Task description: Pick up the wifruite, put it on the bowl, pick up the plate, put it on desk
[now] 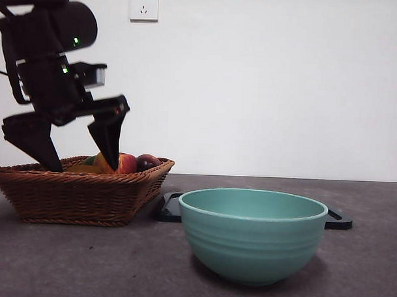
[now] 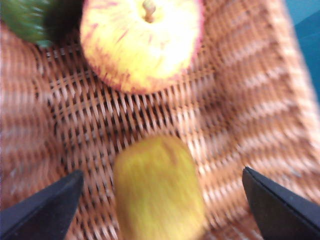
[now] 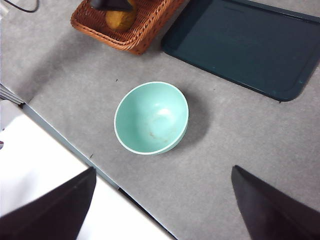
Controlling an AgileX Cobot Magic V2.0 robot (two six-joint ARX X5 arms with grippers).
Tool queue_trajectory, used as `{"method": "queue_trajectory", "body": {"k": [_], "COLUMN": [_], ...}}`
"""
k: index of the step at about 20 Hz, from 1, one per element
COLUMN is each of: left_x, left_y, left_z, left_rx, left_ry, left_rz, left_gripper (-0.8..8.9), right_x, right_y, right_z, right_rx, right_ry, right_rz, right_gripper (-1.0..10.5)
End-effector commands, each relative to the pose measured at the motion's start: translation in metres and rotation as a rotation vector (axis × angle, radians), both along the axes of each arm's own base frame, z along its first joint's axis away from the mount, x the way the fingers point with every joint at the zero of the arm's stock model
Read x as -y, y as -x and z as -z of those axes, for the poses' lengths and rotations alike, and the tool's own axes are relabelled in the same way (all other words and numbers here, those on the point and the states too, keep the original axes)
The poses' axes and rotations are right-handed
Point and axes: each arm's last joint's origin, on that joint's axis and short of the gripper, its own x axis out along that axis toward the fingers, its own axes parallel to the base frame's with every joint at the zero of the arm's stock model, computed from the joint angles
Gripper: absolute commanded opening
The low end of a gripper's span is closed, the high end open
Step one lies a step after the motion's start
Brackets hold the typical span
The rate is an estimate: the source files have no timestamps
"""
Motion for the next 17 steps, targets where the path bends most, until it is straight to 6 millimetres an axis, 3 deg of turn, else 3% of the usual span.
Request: {"method": "queue_trajectory", "body": {"k": [1, 5, 10, 14, 17], "left_x": [0.005, 0.006, 0.006, 0.005, 0.005], "left_y": [-0.008, -0.011, -0.009, -0.008, -0.003], "left_z": [0.009, 0.015, 0.016, 0.015, 0.002], "left_rx": [-0.005, -0.012, -0.033, -0.040, -0.014], "left_ry": [-0.032, -0.040, -0.047, -0.049, -0.014], "left_rz": [0.002, 0.000, 0.001, 0.001, 0.013], "left_gripper": [4.92, 4.86, 2.69, 2.66, 2.36], "right_x": [-0.001, -0.001, -0.001, -0.001, -0.001], "right_y": [-0.001, -0.001, -0.002, -0.002, -0.001], "right_z": [-0.005, -0.006, -0.006, -0.006, -0.006], "right_rx": [0.018, 0.028, 0.032, 0.032, 0.032], "right_ry": [-0.007, -0.010, -0.011, -0.011, -0.011], "right_rz": [-0.002, -0.002, -0.002, -0.002, -0.002], "right_gripper": [4.3, 4.3, 4.3, 4.3, 4.3]}}
